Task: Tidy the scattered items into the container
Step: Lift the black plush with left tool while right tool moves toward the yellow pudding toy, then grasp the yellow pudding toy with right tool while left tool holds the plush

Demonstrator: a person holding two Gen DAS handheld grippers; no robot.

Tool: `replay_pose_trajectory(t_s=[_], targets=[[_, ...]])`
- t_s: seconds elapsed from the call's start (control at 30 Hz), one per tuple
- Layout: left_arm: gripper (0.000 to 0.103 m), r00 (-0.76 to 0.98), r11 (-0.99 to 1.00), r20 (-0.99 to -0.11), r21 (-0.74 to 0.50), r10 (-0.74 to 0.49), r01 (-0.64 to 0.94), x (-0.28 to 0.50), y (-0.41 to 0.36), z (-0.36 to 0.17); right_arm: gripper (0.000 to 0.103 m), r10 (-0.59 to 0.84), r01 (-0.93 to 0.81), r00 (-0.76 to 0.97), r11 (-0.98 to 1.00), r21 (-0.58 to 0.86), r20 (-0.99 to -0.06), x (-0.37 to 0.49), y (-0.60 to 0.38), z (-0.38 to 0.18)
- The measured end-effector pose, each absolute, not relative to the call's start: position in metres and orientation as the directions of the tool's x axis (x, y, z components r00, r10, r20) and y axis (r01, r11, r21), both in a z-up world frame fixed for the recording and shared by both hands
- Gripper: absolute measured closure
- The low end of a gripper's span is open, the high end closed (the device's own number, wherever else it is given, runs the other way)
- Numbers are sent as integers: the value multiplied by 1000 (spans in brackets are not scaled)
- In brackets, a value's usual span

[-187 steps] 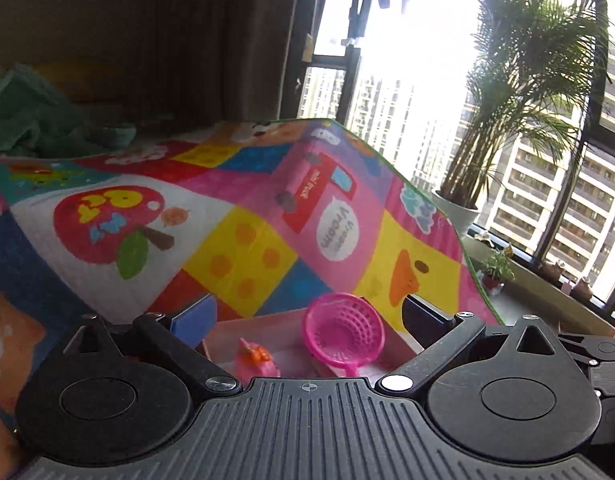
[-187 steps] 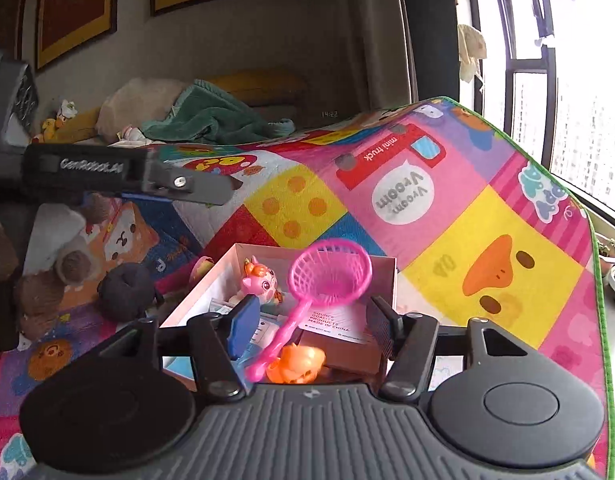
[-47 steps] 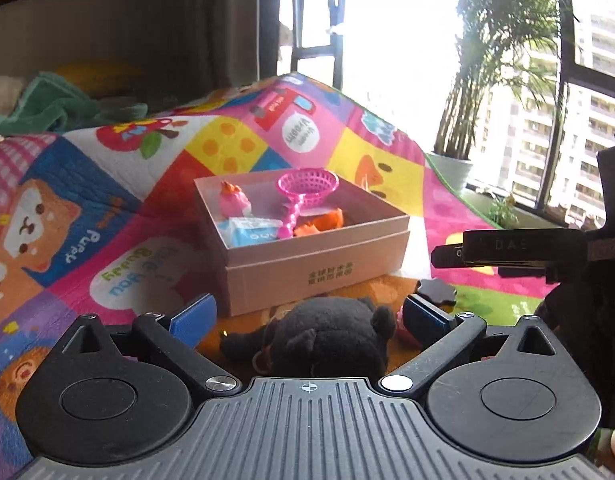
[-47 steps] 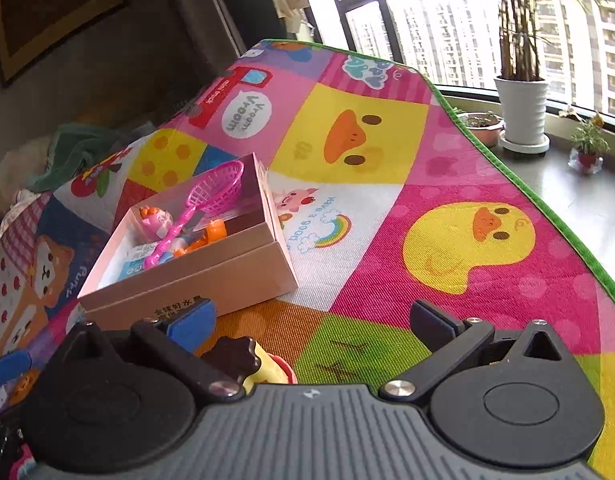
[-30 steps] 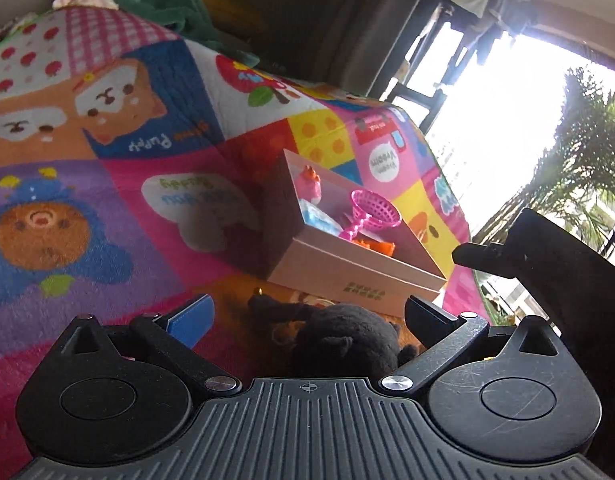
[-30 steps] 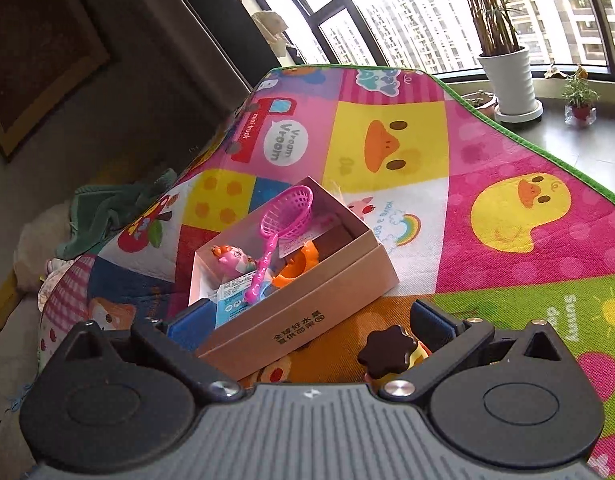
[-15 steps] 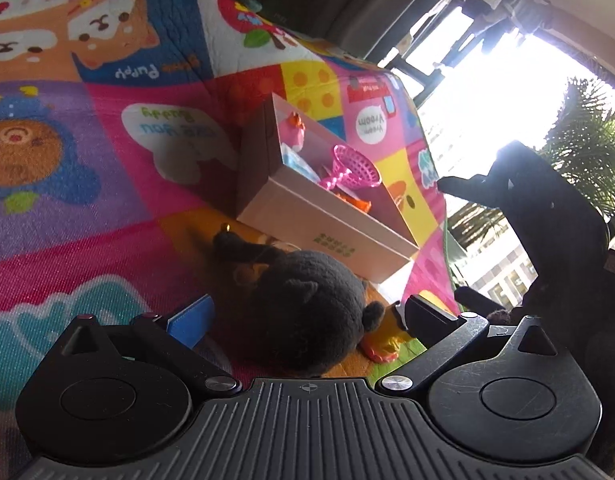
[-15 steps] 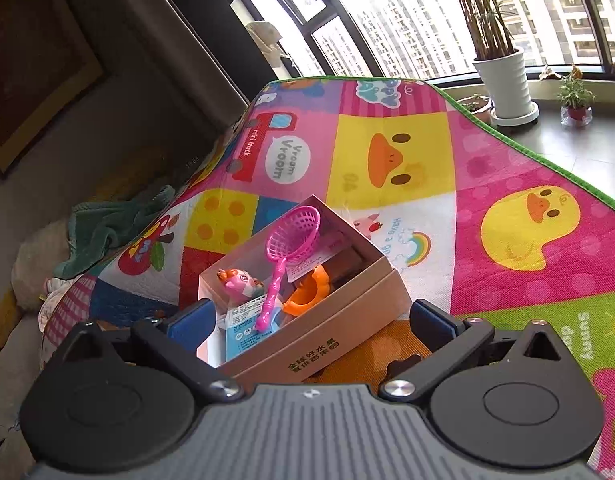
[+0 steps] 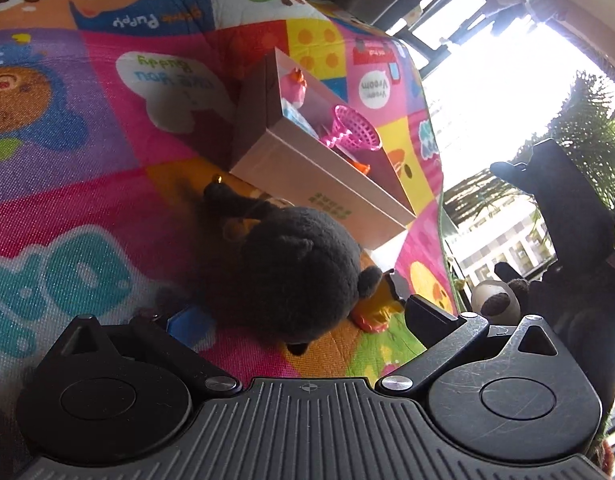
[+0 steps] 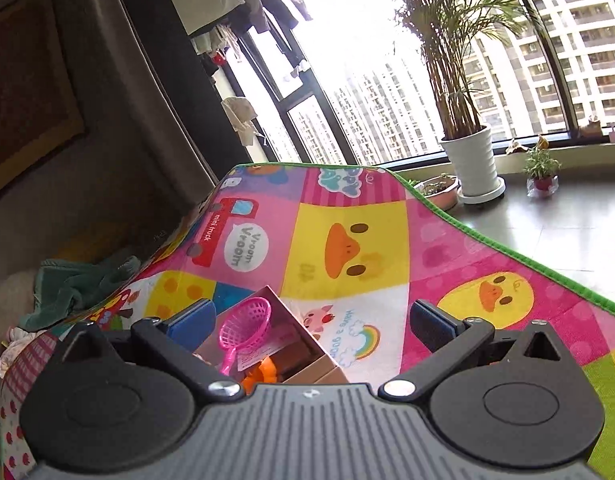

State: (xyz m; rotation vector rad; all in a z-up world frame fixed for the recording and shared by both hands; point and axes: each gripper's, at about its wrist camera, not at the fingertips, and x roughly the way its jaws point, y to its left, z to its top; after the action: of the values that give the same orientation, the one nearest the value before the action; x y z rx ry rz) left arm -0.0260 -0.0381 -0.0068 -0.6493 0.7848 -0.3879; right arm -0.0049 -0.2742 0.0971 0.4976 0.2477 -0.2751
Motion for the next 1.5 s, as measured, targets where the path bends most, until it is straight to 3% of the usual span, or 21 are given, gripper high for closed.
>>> replay_pose_trajectory(t_s=[0.13, 0.27, 0.4, 0.5, 0.67, 0.87, 1.0, 1.13, 1.2, 1.3, 1.5], targets=[[0, 545, 750, -569, -635, -615, 184, -27, -41, -4, 0, -223, 344, 923, 844, 412, -315, -9, -288, 92], [0, 445, 763, -624, -578, -642, 291, -27, -37, 6, 0, -147, 272, 907, 920, 283, -395, -21, -290, 70], [0, 535, 873, -693, -345, -484, 344, -29, -36, 10, 0, -51, 124, 873, 985, 120, -486, -42, -285, 39], [0, 654, 909, -645, -173, -395, 378, -36, -46, 9, 0, -20, 81, 835, 993, 87, -550, -43, -288, 26], [0, 705, 905, -602, -74, -375, 419, -30, -72, 4, 0, 39, 75, 751, 987, 143, -659, -22, -297, 16], [0, 735, 919, -624, 66, -265, 388, -12, -94, -10, 0, 24, 58, 729, 994, 97, -684, -19, -291, 11], [0, 709, 915, -645, 36, -287, 403, 1, -89, -13, 0, -4, 57, 715, 997, 53, -699, -13, -286, 11], [0, 740, 928, -637, 101, -217, 359, 7, -81, -13, 0, -1, 40, 719, 998, 40, -695, -16, -286, 11], [0, 723, 941, -657, 57, -216, 334, 13, -73, -14, 0, 25, 19, 722, 998, 57, -691, -17, -290, 13], [0, 715, 948, -659, 8, -233, 317, 15, -65, -14, 0, 146, -128, 710, 989, 77, -689, -15, -289, 18], [0, 719, 949, -656, 13, -229, 314, 14, -65, -14, 1, 190, -264, 771, 964, -33, -608, -6, -267, 33]])
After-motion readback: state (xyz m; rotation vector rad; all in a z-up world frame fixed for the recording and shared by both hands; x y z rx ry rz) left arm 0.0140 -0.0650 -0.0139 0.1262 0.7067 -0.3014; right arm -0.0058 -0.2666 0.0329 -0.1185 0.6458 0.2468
